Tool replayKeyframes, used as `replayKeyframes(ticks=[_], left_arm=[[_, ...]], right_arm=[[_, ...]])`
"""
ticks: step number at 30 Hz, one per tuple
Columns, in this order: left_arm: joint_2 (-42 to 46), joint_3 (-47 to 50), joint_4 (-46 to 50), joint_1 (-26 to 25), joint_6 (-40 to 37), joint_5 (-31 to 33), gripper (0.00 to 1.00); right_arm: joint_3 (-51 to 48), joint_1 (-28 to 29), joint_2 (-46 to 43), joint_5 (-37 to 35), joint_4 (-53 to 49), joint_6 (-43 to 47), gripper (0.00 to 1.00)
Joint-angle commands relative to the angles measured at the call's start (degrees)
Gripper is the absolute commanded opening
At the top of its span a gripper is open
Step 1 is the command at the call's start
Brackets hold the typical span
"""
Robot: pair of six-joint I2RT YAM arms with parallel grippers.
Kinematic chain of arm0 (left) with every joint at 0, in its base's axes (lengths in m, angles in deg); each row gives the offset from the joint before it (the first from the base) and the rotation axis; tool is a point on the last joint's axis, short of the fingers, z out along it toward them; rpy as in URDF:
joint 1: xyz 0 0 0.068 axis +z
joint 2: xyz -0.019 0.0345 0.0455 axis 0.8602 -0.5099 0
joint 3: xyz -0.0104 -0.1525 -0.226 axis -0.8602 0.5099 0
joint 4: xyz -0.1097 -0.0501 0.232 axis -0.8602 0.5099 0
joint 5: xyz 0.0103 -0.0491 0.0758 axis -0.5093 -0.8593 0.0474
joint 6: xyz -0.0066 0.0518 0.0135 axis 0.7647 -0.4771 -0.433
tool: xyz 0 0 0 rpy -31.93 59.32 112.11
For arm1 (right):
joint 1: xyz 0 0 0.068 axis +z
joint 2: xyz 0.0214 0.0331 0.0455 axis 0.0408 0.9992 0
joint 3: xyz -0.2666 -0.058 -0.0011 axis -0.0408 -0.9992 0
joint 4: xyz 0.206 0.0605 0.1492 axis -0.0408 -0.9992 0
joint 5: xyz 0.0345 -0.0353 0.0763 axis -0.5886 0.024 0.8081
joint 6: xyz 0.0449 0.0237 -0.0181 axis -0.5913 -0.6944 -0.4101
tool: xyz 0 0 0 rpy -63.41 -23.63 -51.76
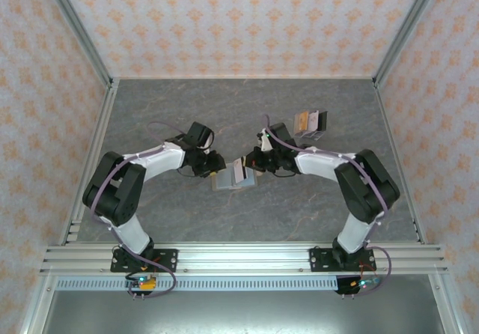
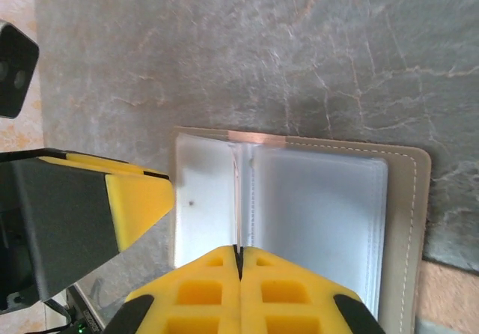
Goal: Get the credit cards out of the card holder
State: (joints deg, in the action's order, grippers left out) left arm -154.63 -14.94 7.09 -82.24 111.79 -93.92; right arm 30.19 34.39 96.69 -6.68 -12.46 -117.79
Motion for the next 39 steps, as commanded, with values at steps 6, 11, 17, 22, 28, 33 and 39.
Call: replayKeyframes(ticks=[6, 11, 17, 22, 28, 33, 39], left_arm=[[10.0, 1.1, -12.4, 2.4, 7.4, -10.8, 0.63], [10.3, 4.3, -30.3, 3.0, 17.2, -18.5, 0.71], [7.5, 1.6, -36.6, 3.1, 19.0, -22.9, 0.68], [7.7, 0.9, -38.3, 3.0, 19.3, -22.6, 0.52], [7.3, 1.0, -42.6, 3.1, 21.3, -23.0, 0.29], [7.1, 1.7, -46.9, 3.0, 24.2, -22.9, 0.0], [7.5, 2.3, -49.0, 2.6, 26.3, -22.9, 0.0]], right_arm=[[-1.7, -3.9, -7.9, 4.9, 6.7, -4.8, 0.0], [-0.5, -7.0, -8.9, 12.2, 13.5, -12.2, 0.0], [1.2, -9.2, -8.8, 16.5, 18.9, -17.6, 0.0], [3.4, -10.4, -8.3, 17.6, 22.0, -21.0, 0.0], [6.1, -10.5, -7.1, 18.1, 23.3, -22.5, 0.0], [7.0, -10.4, -6.2, 18.3, 24.1, -24.5, 0.07], [6.6, -10.4, -5.4, 18.8, 27.8, -27.6, 0.23]])
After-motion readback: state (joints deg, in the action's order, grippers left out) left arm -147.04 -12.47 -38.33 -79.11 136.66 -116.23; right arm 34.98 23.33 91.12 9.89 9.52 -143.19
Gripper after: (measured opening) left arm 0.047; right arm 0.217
